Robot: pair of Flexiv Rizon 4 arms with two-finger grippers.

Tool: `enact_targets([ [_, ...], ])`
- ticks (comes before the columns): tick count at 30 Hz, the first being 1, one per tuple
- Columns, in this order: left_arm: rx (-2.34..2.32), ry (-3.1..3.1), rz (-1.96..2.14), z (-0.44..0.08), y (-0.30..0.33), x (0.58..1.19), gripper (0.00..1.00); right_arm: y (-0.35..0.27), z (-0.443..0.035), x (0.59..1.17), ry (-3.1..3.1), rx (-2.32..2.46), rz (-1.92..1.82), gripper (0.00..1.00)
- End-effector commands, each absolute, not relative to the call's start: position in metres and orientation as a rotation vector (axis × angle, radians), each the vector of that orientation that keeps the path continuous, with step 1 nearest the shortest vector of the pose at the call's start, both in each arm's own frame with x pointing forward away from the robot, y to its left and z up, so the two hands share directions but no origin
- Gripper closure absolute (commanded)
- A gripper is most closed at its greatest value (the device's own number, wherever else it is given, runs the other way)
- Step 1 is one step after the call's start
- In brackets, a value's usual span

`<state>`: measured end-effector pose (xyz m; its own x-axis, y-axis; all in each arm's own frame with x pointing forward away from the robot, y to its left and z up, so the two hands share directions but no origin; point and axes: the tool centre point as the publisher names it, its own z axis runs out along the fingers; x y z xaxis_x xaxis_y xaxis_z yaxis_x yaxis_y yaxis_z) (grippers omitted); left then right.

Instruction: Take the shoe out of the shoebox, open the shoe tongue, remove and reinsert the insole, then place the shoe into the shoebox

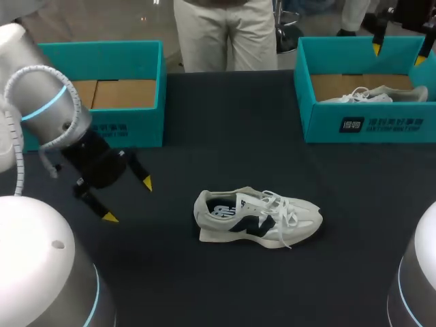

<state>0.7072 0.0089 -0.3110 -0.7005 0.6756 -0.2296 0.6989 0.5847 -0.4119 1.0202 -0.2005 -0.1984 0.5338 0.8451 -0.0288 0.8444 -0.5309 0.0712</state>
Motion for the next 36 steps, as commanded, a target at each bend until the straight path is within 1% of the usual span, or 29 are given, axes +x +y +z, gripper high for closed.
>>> enact_targets([
  [1,0.903,2.685,-1.068,-0.323,0.014,0.705,0.0,-0.201,-0.198,1.019,1.481,2.683,0.017,0.0],
  [9,0.744,2.695,-1.231,-0.334,0.008,0.705,0.0,-0.201,-0.198,1.019,1.481,2.683,0.017,0.0],
  [14,0.732,2.717,-1.344,-0.338,0.001,0.702,0.0,-0.201,-0.198,1.019,1.481,2.683,0.017,0.0],
  [16,0.813,2.739,-1.373,-0.339,-0.006,0.699,0.0,-0.201,-0.198,1.019,1.481,2.683,0.017,0.0],
  [32,0.813,2.739,-1.373,-0.339,-0.006,0.699,0.0,-0.201,-0.198,1.019,1.481,2.683,0.017,0.0],
  [36,0.571,2.63,-1.582,-0.337,0.005,0.699,0.0,-0.201,-0.198,1.019,1.481,2.683,0.017,0.0],
])
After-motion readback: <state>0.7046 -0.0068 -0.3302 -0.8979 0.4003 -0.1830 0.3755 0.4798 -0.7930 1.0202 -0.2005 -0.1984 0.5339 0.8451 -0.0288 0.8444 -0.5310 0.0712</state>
